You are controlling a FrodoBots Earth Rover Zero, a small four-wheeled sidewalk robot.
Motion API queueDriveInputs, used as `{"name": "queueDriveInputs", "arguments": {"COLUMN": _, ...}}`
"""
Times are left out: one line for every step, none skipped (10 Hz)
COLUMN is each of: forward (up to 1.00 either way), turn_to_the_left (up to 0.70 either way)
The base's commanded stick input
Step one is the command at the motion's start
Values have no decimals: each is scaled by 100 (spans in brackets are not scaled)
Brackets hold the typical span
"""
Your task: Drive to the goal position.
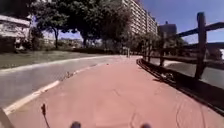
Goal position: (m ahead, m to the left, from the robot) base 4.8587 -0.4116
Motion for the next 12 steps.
{"name": "queueDriveInputs", "arguments": {"forward": 100, "turn_to_the_left": -37}}
{"name": "queueDriveInputs", "arguments": {"forward": 100, "turn_to_the_left": -40}}
{"name": "queueDriveInputs", "arguments": {"forward": 100, "turn_to_the_left": -23}}
{"name": "queueDriveInputs", "arguments": {"forward": 100, "turn_to_the_left": -3}}
{"name": "queueDriveInputs", "arguments": {"forward": 100, "turn_to_the_left": 0}}
{"name": "queueDriveInputs", "arguments": {"forward": 100, "turn_to_the_left": 0}}
{"name": "queueDriveInputs", "arguments": {"forward": 100, "turn_to_the_left": 0}}
{"name": "queueDriveInputs", "arguments": {"forward": 100, "turn_to_the_left": 0}}
{"name": "queueDriveInputs", "arguments": {"forward": 100, "turn_to_the_left": 0}}
{"name": "queueDriveInputs", "arguments": {"forward": 100, "turn_to_the_left": 0}}
{"name": "queueDriveInputs", "arguments": {"forward": 100, "turn_to_the_left": 0}}
{"name": "queueDriveInputs", "arguments": {"forward": 100, "turn_to_the_left": 0}}
